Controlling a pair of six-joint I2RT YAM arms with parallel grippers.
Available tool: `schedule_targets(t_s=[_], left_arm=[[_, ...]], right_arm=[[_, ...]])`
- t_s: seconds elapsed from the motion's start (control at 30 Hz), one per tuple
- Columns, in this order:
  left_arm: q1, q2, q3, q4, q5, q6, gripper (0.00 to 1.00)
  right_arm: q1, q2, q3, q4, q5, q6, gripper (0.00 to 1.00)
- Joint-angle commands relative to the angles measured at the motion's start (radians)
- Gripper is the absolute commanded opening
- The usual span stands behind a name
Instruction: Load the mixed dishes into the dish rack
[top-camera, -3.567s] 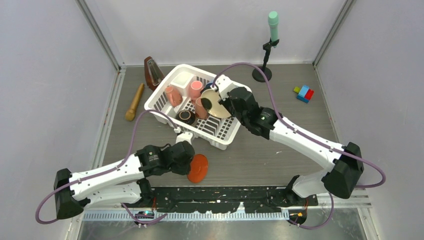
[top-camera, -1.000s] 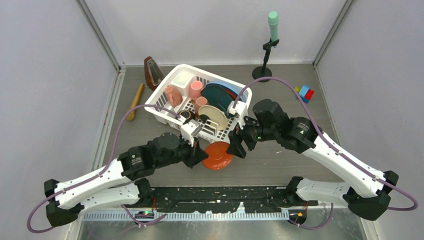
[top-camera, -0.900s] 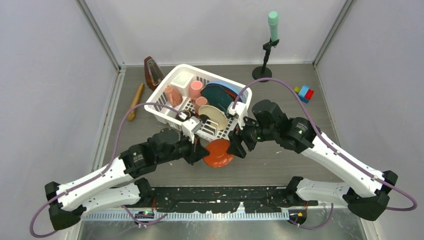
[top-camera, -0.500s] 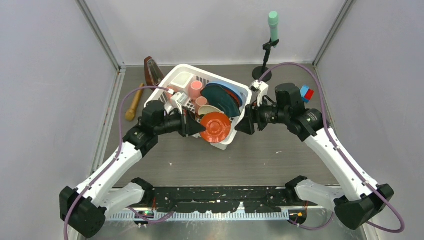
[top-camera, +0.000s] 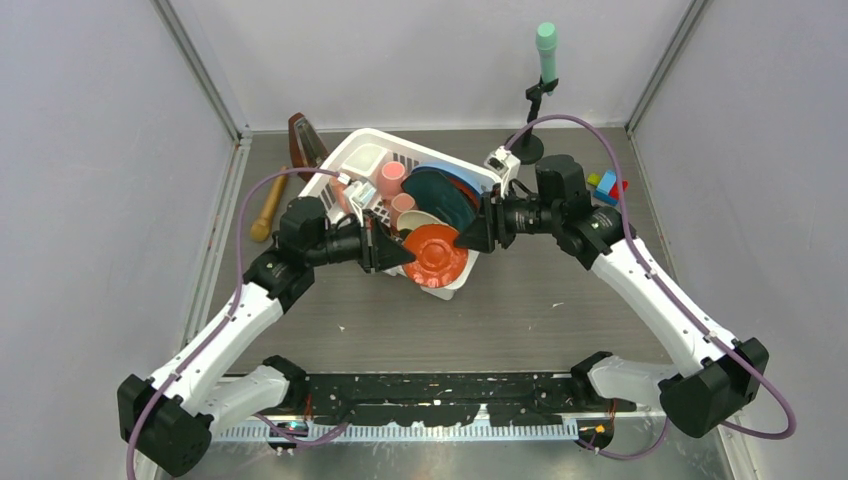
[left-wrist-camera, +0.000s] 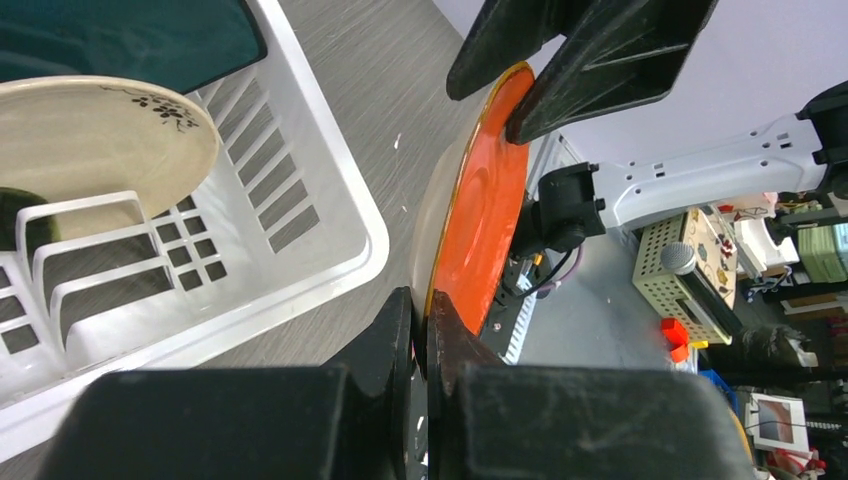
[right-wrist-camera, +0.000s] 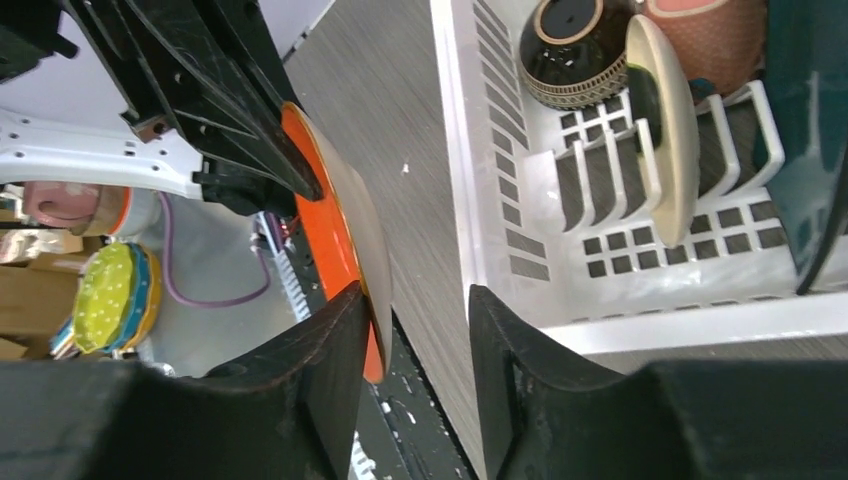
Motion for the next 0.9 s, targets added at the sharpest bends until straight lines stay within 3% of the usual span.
schedule_targets(t_s=[0.0,0.03,0.07,0.1,0.13,0.2,0.27,0.33,0.47,0.53,0.67,0.87], left_arm=[[-0.001,-0.014,0.033,0.118,0.042,-0.035,0.00],[-0.001,-0.011,0.034,0.119,0.041,-0.035,0.00],[-0.001,-0.008,0.037,0.117,0.036,-0.037,0.00],[-0.001,-0.002,0.039,0.117,0.031,-0.041,0.00],[-0.001,0.002,0.042,0.114,0.025,-0.042,0.06],[-0.001,0.007,0.066,0.061,-0.009,-0.030,0.36],[-0.001,-0.005,0.091,-0.030,-0.078,0.003,0.58],[-0.001,-0.028,0.119,-0.174,-0.202,0.051,0.68],[-0.001,-0.085,0.159,-0.385,-0.480,0.103,0.79],[-0.001,-0.112,0.164,-0.466,-0.654,0.102,0.85],[-0.001,-0.150,0.175,-0.569,-0.787,0.163,0.88],[-0.001,-0.240,0.157,-0.630,-0.964,0.233,0.87]], right_arm=[[0.000,0.020,0.020,0.095,-0.069,0.059,0.40],[-0.001,0.027,0.021,0.097,-0.082,0.066,0.35],[-0.001,0.028,0.022,0.096,-0.087,0.068,0.20],[0.000,0.030,0.026,0.086,-0.089,0.066,0.13],[0.000,0.030,0.031,0.075,-0.083,0.061,0.04],[0.001,0.026,0.043,0.043,-0.031,0.039,0.01],[0.001,0.016,0.048,0.028,0.066,0.024,0.00],[0.002,0.010,0.050,0.029,0.214,0.006,0.00],[0.036,0.010,0.050,0.063,0.351,-0.069,0.00],[0.110,0.015,0.037,0.103,0.451,-0.149,0.00],[0.231,0.078,0.063,0.098,0.652,-0.290,0.00],[0.302,0.212,0.118,0.117,0.846,-0.375,0.00]])
